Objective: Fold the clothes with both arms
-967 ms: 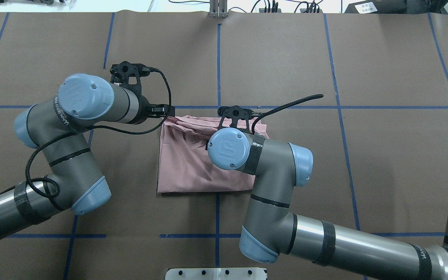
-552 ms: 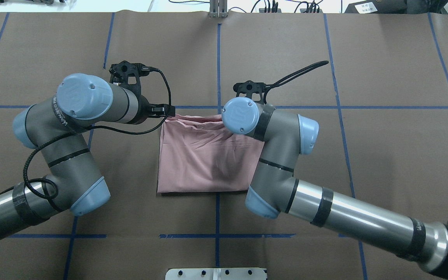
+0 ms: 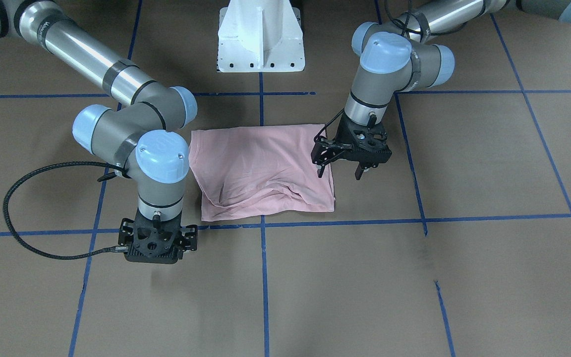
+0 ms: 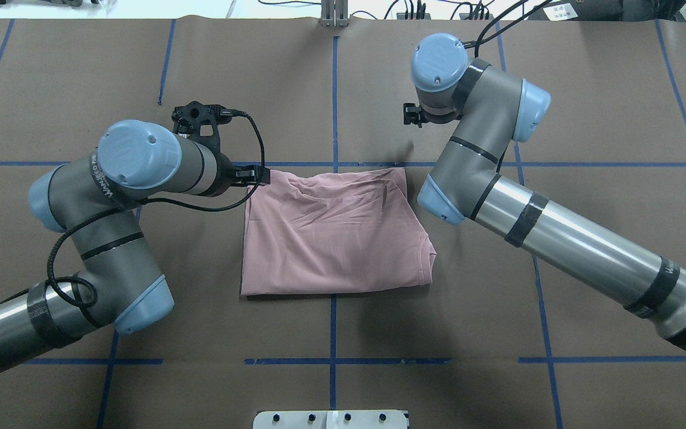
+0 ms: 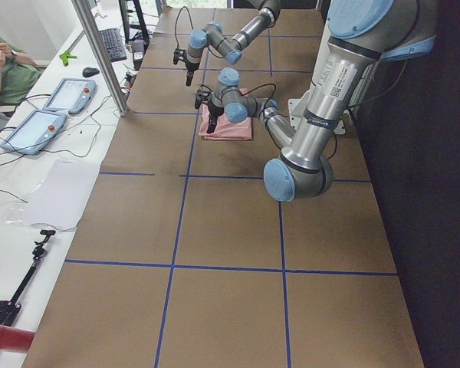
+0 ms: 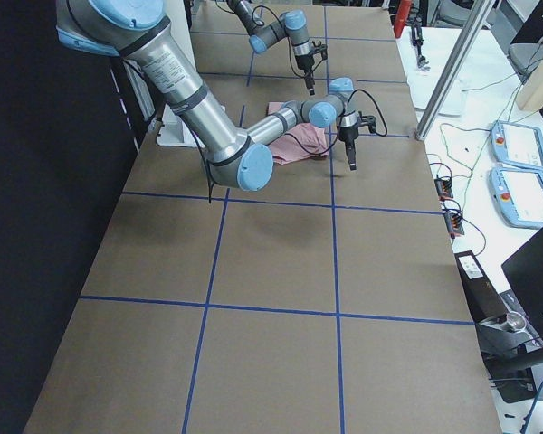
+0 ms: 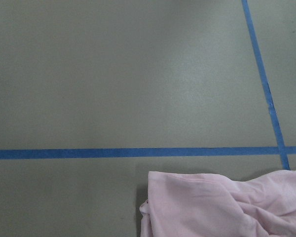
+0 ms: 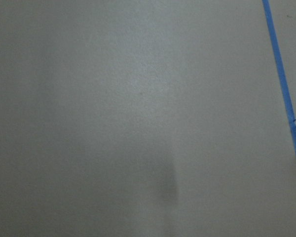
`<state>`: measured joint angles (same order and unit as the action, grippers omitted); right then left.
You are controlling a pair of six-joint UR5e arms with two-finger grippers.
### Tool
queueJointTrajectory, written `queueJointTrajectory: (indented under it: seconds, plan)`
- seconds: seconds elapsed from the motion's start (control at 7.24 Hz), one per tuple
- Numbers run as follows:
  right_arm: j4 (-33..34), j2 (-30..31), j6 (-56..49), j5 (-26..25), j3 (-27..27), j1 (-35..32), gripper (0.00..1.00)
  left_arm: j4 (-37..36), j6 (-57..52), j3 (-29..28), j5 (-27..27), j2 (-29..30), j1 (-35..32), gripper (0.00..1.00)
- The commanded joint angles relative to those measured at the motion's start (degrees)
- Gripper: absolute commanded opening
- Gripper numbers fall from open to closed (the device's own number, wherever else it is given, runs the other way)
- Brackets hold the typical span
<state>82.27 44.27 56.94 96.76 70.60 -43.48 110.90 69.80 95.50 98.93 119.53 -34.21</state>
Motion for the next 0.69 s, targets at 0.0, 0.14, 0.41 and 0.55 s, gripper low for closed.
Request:
queueJointTrajectory:
  seconds: [0.0,0.14,0.41,0.55]
  plan:
    - [-2.2,0.0,-0.2,2.5,1.1,-0.7,1.00,-0.2,5.5,-7.5,-0.3,5.1,3.0,1.00]
    - [-2.3,0.2,-0.2,2.6,1.1,-0.7,1.00,-0.1,5.0,-10.5,-0.5,6.0,3.0,1.00]
    - [-2.3,0.3,-0.2,2.6,1.1,-0.7,1.00,-0.2,-1.2,-11.6,-4.1,5.3,1.7,1.00]
    - [-2.3,0.8,-0.2,2.6,1.2,-0.7,1.00,0.4,-4.1,-11.6,-4.0,3.2,0.0,1.00]
